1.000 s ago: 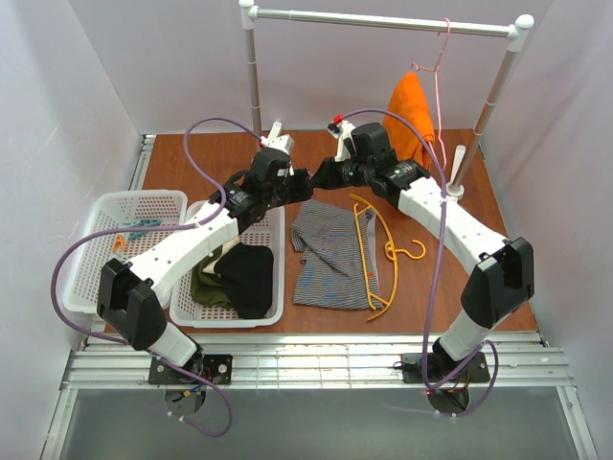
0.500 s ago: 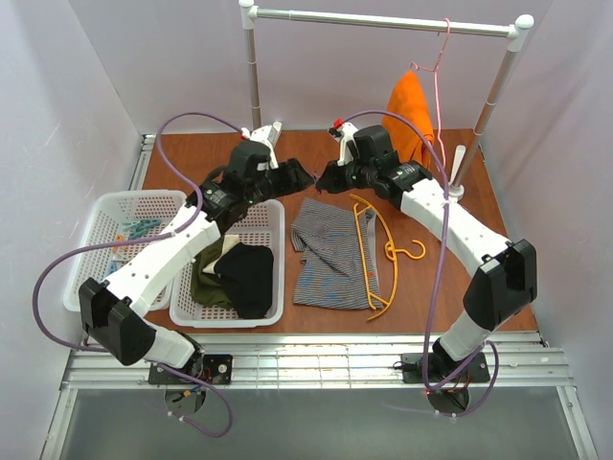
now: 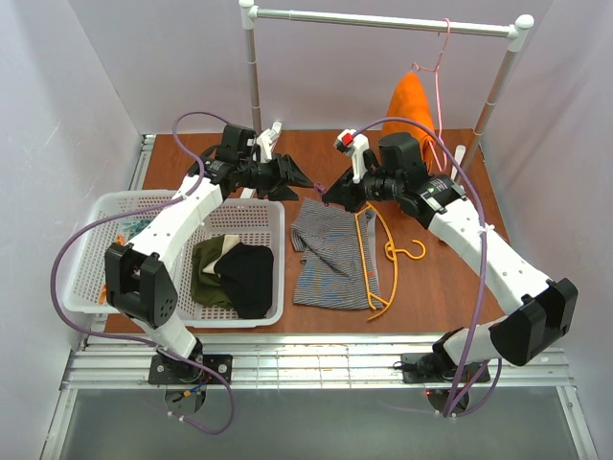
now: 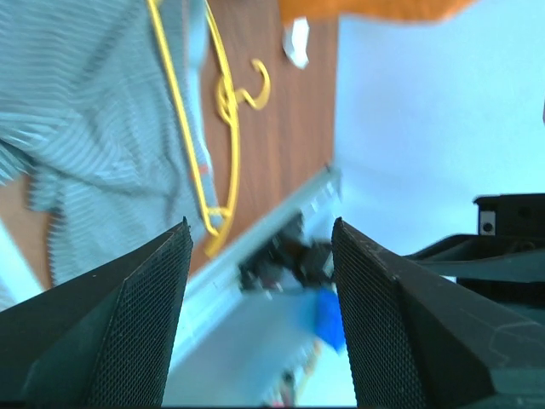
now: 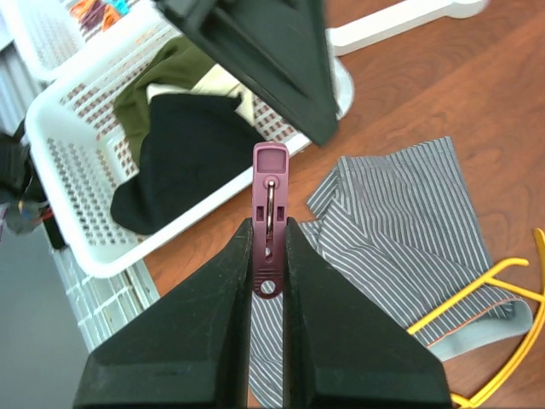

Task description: Clip the underwear to the hanger

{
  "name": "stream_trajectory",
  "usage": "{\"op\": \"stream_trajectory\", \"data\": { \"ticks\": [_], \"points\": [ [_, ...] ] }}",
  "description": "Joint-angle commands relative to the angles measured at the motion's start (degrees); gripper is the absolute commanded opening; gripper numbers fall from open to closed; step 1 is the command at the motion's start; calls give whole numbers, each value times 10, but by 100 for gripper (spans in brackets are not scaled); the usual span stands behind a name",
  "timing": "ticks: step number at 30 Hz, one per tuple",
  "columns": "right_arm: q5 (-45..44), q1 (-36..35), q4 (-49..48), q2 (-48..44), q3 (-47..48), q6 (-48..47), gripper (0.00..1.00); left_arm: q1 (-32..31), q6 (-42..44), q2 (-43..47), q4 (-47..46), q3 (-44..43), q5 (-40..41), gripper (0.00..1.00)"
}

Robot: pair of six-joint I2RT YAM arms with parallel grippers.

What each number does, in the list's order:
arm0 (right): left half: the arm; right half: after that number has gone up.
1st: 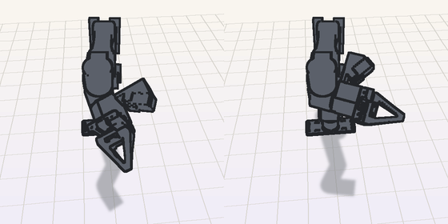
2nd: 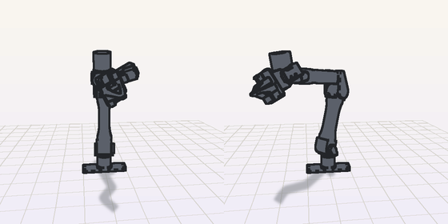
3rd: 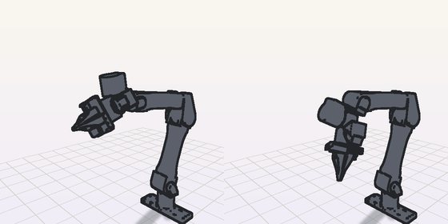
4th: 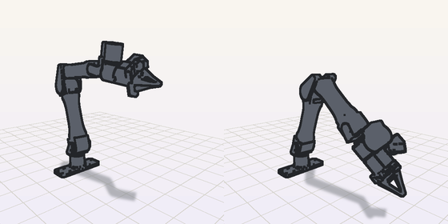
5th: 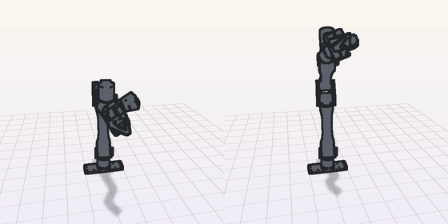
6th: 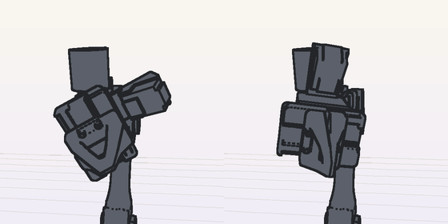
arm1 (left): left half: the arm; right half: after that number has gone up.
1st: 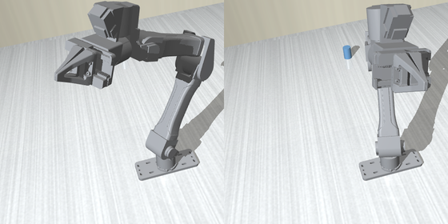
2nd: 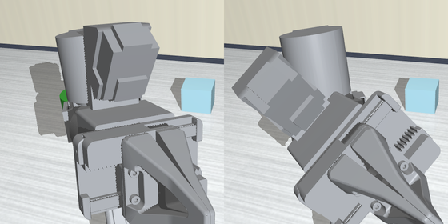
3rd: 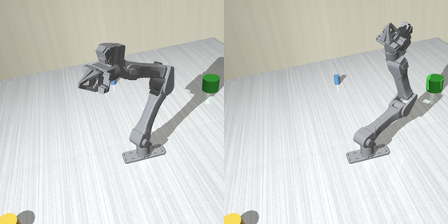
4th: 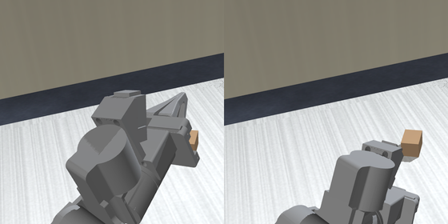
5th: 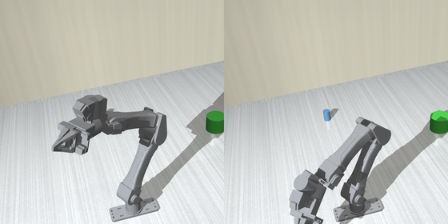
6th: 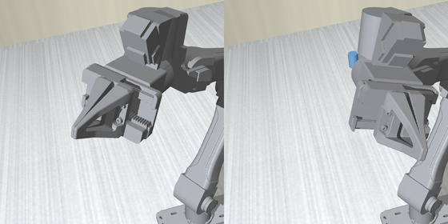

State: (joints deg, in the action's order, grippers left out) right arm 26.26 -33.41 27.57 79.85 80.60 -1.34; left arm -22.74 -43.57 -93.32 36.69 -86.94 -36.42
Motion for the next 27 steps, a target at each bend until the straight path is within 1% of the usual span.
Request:
{"op": "stream_trajectory", "data": {
  "ticks": [1,4,8,10,18,21,22,27],
  "points": [
    [41,-4,31,2,-3,-45,1,-2,-9,9,52,-41,-115,59],
    [45,-10,37,11,3,-48,1,-2,-11,9,62,-46,-124,59],
    [44,-16,49,16,6,-58,1,-2,-29,26,68,-49,-98,58],
    [42,-19,50,17,0,-60,1,-2,-41,31,60,-41,-106,60],
    [34,-38,59,41,16,-70,1,-6,-61,47,57,-10,-117,60],
    [31,-42,59,46,18,-69,1,-11,-62,48,61,-9,-115,55],
    [27,-43,59,47,19,-70,1,-14,-63,48,66,-8,-114,52],
    [19,-42,59,46,22,-71,1,-22,-64,52,77,0,-108,49]
  ]
}}
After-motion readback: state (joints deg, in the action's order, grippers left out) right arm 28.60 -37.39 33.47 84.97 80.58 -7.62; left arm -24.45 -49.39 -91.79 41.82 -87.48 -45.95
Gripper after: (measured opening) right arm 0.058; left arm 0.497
